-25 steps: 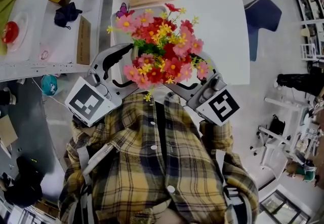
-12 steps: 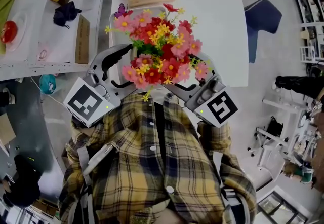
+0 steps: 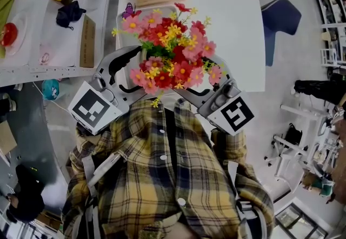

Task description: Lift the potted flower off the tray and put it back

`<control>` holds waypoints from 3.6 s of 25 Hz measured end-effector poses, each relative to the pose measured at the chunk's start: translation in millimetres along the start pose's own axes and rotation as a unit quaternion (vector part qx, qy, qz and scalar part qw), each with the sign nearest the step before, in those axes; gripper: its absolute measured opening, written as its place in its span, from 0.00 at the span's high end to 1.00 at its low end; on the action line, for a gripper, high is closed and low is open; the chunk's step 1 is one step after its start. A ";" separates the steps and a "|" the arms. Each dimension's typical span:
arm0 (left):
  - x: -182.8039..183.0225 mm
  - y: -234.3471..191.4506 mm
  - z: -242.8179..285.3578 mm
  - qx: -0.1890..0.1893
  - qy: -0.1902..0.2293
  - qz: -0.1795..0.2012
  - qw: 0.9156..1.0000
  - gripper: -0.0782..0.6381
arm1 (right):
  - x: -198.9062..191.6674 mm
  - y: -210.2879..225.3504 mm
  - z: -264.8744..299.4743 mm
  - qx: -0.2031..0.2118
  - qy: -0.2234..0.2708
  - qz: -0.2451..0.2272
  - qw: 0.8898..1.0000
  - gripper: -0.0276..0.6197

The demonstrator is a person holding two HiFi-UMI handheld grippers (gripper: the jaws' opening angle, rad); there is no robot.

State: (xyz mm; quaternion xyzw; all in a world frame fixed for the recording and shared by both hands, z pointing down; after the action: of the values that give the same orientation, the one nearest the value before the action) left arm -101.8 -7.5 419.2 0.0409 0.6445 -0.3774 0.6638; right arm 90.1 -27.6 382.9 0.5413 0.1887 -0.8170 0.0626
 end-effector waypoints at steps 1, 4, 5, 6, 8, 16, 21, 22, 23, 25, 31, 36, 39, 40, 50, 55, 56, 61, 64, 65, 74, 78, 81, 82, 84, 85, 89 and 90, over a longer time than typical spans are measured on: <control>0.0 -0.1 -0.1 0.000 0.001 0.000 1.000 0.43 | -0.2 0.0 -0.1 0.000 0.000 0.000 1.000 0.42; -0.7 -0.4 -0.1 0.000 0.002 0.002 1.000 0.43 | -1.3 -0.3 0.1 -0.001 0.000 0.000 1.000 0.42; -1.0 -0.5 -0.1 0.000 0.003 0.001 1.000 0.43 | -1.6 -0.4 0.1 -0.001 0.000 0.000 1.000 0.42; -1.3 -0.5 0.0 0.000 0.004 0.001 1.000 0.43 | -1.6 -0.5 0.2 -0.001 0.001 0.000 1.000 0.43; -1.4 -0.5 0.2 -0.001 0.006 0.000 1.000 0.43 | -1.2 -0.3 0.0 -0.002 0.003 -0.001 1.000 0.42; -1.2 -0.4 -0.4 -0.004 0.006 -0.003 1.000 0.43 | -0.8 -1.7 -0.7 -0.005 0.003 0.002 1.000 0.42; 0.7 -0.1 -1.7 -0.004 0.007 -0.001 1.000 0.43 | -0.1 -2.0 -0.4 -0.006 0.006 0.006 1.000 0.42; 1.1 0.1 -2.0 -0.004 0.007 -0.001 1.000 0.43 | 0.3 -1.8 -0.4 -0.006 0.005 0.006 1.000 0.42; 1.4 0.2 -2.2 -0.003 0.008 -0.001 1.000 0.43 | 0.6 -1.8 -0.4 -0.005 0.005 0.007 1.000 0.42; 1.0 0.4 -2.5 -0.003 0.009 -0.002 1.000 0.43 | 1.0 -1.9 -0.1 -0.005 0.008 0.007 1.000 0.43; -0.1 0.5 -2.3 -0.001 0.010 -0.001 1.000 0.43 | -0.2 -2.1 0.0 -0.006 0.008 0.005 1.000 0.42; 1.4 0.2 -2.4 0.000 0.010 0.003 1.000 0.43 | 0.5 -1.6 0.7 -0.007 0.012 0.002 1.000 0.42; 3.2 0.6 -2.8 0.000 0.011 0.004 1.000 0.43 | 1.5 -1.1 0.5 -0.007 0.012 0.001 1.000 0.42; 3.6 0.7 -2.9 0.001 0.011 0.005 1.000 0.43 | 1.9 -1.0 0.4 -0.008 0.013 0.001 1.000 0.42; 3.4 -0.6 -2.9 0.004 0.003 0.010 1.000 0.43 | -0.8 -1.5 1.9 -0.009 0.010 0.004 1.000 0.42; 1.7 -1.6 -2.5 0.006 -0.005 0.009 1.000 0.43 | -2.9 -2.1 2.6 -0.008 0.006 0.006 1.000 0.42; 1.5 -2.0 -2.7 0.006 -0.004 0.010 1.000 0.43 | -2.9 -1.9 3.3 -0.007 0.006 0.007 1.000 0.42; 0.4 -1.3 -5.2 0.005 -0.007 0.010 1.000 0.43 | -2.3 -4.2 3.9 -0.007 0.002 0.021 1.000 0.42; 2.2 0.9 -8.9 0.009 -0.017 0.002 1.000 0.43 | -0.7 -6.0 3.6 -0.004 0.004 0.035 0.999 0.42; 2.7 1.6 -9.8 0.010 -0.020 -0.002 1.000 0.43 | -0.2 -6.6 3.5 -0.003 0.005 0.040 0.999 0.42; 7.1 6.1 -14.9 0.014 -0.034 -0.017 0.999 0.43 | 3.8 -9.5 3.5 0.002 0.003 0.070 0.998 0.43; 12.8 9.3 -17.9 0.018 -0.043 -0.019 0.999 0.43 | 8.5 -10.1 3.3 0.006 -0.001 0.080 0.997 0.42; 18.1 12.1 -19.6 0.026 -0.053 -0.030 0.998 0.43 | 11.8 -8.6 3.4 0.012 0.000 0.089 0.996 0.42; 18.9 13.3 -20.1 0.029 -0.056 -0.032 0.997 0.43 | 12.2 -8.5 3.0 0.014 0.002 0.092 0.996 0.42; 19.4 14.6 -19.4 0.034 -0.061 -0.034 0.997 0.43 | 11.4 -7.4 2.1 0.016 0.003 0.091 0.996 0.42; 19.9 14.7 -18.5 0.037 -0.063 -0.032 0.997 0.43 | 10.9 -6.4 1.9 0.016 0.002 0.090 0.996 0.42; 22.7 14.6 -17.5 0.040 -0.072 -0.023 0.996 0.43 | 11.1 -4.9 2.6 0.015 0.001 0.092 0.996 0.42; 22.8 14.2 -17.6 0.040 -0.072 -0.021 0.996 0.43 | 11.4 -5.1 3.1 0.014 0.001 0.091 0.996 0.42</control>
State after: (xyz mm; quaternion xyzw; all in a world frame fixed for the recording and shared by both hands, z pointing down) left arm -111.0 1.9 389.9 0.0260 0.5800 -0.4189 0.6982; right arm 81.2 -22.9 374.8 0.5578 0.1271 -0.8100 0.1289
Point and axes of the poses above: the fingertips, and each gripper's own axes: z forward along the fingers, y to its right, x out of its top, the point moved 9 cm from there along -z, backward along the fingers, and after that the axes turned 14 degrees about -z, right-handed, at the moved point
